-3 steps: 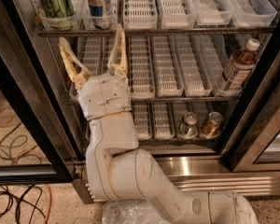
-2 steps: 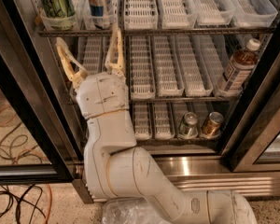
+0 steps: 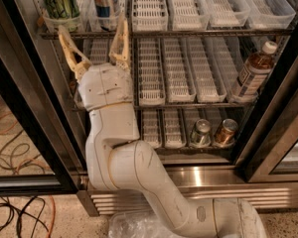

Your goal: Pick redbull can from top shelf of fridge

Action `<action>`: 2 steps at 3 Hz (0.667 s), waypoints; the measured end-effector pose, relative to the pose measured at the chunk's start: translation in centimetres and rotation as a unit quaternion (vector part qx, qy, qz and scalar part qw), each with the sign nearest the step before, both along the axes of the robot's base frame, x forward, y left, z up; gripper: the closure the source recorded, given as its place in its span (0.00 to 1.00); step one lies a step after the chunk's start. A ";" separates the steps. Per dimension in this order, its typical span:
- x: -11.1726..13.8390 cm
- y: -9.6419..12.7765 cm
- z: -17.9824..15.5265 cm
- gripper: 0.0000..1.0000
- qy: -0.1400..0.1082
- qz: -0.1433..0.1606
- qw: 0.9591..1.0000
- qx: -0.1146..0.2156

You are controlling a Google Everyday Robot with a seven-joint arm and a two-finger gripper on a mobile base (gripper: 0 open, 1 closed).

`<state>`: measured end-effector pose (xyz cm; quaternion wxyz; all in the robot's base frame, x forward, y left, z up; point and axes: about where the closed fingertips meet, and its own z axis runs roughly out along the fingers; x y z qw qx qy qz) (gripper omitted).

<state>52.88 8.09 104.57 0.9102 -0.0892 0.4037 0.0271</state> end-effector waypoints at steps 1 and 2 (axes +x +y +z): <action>1.0 -0.1 1.0 0.28 -0.011 -0.004 1.000 0.010; 1.9 -0.4 1.7 0.28 -0.015 -0.011 1.000 0.023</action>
Offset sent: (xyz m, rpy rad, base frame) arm 0.0281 -0.0078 0.0251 0.0756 -0.0415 -0.0362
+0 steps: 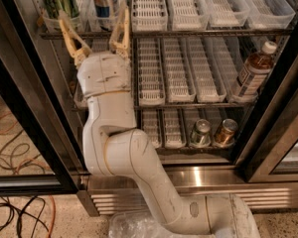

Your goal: Pick redbull can from top shelf of fridge

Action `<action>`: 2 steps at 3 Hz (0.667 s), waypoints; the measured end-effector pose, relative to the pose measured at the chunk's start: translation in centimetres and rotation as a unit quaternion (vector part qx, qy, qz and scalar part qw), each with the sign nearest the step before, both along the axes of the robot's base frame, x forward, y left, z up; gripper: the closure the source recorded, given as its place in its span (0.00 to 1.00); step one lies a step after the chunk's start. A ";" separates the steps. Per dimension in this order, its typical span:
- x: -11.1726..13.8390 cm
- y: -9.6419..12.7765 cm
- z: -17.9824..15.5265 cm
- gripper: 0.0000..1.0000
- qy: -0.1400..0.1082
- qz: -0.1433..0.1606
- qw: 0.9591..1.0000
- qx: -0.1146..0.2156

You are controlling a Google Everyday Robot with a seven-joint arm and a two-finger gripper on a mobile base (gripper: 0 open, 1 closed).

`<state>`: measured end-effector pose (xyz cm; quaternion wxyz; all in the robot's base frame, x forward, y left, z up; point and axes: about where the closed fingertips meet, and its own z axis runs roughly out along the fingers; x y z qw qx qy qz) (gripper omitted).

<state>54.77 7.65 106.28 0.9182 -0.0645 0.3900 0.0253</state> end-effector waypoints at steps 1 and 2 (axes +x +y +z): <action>0.8 -0.1 0.2 0.32 0.002 -0.002 1.000 0.012; 1.4 0.0 0.4 0.39 0.003 0.000 1.000 0.015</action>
Offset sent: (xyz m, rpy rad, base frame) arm 0.0198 0.0026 0.0044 0.0358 0.0075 0.0056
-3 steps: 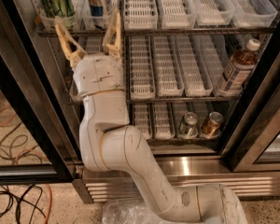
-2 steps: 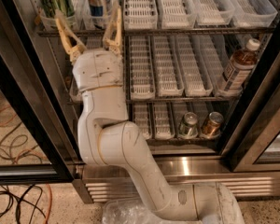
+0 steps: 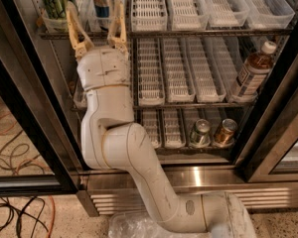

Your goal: Pick redbull can from top shelf of fridge

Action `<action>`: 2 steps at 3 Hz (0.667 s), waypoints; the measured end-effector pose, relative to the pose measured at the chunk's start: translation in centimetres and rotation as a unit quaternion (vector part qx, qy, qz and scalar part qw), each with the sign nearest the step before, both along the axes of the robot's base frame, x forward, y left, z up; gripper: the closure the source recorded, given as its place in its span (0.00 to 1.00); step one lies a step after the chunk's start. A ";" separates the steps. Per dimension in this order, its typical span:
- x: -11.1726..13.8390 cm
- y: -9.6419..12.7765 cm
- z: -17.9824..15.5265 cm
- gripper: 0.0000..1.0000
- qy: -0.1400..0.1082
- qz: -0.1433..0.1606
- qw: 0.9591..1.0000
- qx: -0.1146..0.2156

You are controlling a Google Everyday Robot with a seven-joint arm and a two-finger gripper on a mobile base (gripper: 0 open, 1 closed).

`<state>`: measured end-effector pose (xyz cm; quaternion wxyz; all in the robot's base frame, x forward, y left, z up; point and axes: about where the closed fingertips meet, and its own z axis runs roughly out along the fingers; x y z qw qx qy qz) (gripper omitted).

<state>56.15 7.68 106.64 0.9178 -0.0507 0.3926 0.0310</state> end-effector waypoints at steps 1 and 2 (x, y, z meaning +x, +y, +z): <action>0.6 0.1 -0.1 0.43 0.003 0.000 1.000 0.001; 4.6 -0.9 1.7 0.37 -0.005 -0.017 1.000 0.012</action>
Offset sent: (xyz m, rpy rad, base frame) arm 0.0217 -0.0007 0.0012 0.0043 0.0013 -0.0172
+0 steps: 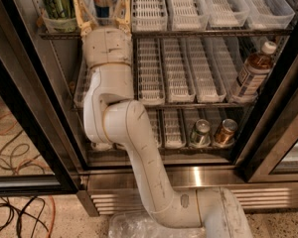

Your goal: Pick redbull can from top shelf of fridge

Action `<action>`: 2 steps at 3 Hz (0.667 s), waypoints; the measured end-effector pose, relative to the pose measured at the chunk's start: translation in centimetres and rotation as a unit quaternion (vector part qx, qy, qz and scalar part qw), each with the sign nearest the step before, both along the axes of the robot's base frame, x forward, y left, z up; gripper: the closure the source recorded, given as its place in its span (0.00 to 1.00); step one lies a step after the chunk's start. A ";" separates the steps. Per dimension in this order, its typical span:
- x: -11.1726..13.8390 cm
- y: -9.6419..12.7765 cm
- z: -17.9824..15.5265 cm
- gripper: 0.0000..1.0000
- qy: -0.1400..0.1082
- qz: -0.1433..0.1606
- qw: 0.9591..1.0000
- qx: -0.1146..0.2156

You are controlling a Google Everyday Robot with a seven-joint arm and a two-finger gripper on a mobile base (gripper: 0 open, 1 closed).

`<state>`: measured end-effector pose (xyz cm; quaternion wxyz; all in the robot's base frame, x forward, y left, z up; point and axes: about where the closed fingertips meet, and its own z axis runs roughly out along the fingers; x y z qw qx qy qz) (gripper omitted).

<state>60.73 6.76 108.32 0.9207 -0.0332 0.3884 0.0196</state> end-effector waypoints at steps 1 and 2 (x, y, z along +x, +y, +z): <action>2.4 0.3 0.1 0.37 0.013 0.003 1.000 0.001; 3.1 0.2 0.3 0.38 0.013 0.000 1.000 0.004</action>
Offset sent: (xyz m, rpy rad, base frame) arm 0.0233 0.0054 -0.0027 -0.0019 0.0363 0.0121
